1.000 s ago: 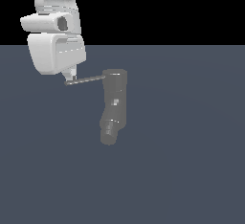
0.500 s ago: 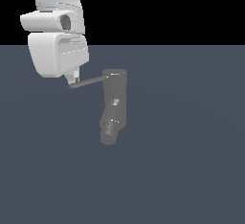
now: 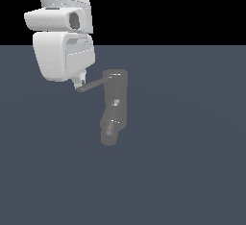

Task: Turn on the faucet by rotating a designated handle.

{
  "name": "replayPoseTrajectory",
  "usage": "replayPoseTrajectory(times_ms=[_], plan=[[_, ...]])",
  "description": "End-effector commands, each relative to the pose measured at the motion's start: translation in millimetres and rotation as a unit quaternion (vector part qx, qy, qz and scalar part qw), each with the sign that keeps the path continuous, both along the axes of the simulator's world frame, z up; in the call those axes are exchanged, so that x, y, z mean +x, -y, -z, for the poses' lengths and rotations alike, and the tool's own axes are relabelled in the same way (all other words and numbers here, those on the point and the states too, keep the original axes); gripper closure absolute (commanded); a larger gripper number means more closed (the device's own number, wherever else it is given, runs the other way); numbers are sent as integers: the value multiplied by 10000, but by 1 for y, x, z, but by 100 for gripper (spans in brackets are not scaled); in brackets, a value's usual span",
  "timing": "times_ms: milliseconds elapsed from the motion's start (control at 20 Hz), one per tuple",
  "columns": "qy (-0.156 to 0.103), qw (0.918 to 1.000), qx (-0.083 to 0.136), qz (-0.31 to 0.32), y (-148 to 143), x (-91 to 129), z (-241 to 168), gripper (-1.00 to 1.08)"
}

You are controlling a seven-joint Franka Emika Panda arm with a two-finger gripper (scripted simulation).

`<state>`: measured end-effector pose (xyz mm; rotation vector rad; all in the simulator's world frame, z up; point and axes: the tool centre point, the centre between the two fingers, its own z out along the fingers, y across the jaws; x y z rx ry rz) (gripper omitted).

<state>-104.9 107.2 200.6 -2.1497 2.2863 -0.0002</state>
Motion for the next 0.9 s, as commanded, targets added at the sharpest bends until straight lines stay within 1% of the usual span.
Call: replayPoseTrajectory(times_ms=[0,550,650,850], plan=[[-10,10000,-10,5,6,-7,0,108],[-12,10000,-10,-6,27,-32,-1,108],[-9,10000,-5,-26,23,-30,0,108],[-10,10000,-6,-23,43,-31,0,108]])
